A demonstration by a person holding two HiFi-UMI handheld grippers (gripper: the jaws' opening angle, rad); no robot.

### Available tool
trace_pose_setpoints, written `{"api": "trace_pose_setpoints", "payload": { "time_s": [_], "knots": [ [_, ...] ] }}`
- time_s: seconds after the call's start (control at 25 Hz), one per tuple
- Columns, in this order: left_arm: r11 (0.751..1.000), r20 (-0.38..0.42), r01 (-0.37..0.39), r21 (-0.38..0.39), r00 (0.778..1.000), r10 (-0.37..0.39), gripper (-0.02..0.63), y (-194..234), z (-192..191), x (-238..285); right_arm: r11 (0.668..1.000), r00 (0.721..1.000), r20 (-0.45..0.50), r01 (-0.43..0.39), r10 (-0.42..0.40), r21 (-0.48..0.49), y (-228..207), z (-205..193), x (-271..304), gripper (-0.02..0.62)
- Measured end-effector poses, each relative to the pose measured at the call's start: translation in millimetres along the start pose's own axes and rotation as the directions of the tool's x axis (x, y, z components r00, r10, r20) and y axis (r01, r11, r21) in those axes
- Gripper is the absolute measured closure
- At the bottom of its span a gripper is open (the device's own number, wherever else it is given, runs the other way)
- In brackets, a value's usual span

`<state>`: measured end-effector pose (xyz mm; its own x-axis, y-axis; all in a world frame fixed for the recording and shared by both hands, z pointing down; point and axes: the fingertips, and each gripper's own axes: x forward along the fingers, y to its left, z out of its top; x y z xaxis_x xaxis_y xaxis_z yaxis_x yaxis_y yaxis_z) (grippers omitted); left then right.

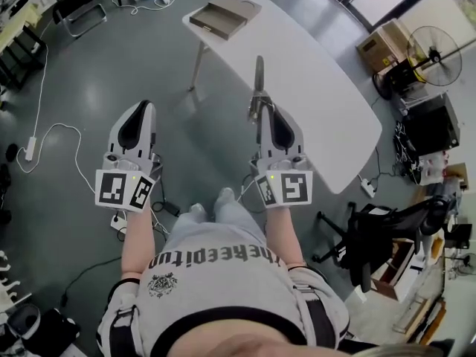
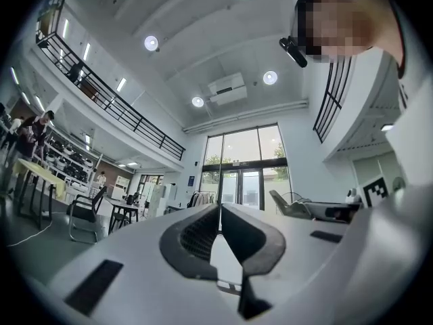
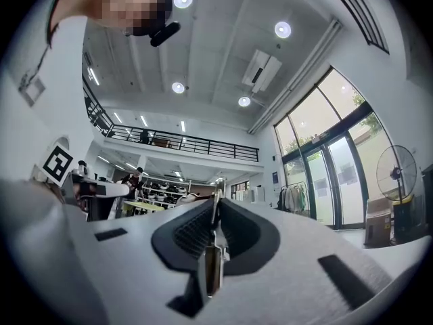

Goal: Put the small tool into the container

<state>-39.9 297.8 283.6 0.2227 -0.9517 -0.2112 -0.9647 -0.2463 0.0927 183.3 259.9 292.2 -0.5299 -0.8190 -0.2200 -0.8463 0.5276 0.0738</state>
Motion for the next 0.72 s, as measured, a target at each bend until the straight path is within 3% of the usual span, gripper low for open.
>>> {"api": "trace_pose_setpoints", "payload": {
  "time_s": [0.36, 0.72],
  "knots": [
    [1.000, -0.003, 0.012, -0.002, 1.000, -0.012, 0.592, 16.4, -7.2, 7.7, 0.999, 0.999, 0.002, 0.032, -0.032, 0.039, -1.6, -9.0, 14.0, 0.572],
    [1.000, 0.006, -0.004, 0.007, 1.000, 0.004, 0.592, 44.6, -19.0, 68.5, 0.999, 1.000, -0.001, 0.009, -0.009, 0.045, -28.9, -32.7, 82.7, 0.572]
  ]
}}
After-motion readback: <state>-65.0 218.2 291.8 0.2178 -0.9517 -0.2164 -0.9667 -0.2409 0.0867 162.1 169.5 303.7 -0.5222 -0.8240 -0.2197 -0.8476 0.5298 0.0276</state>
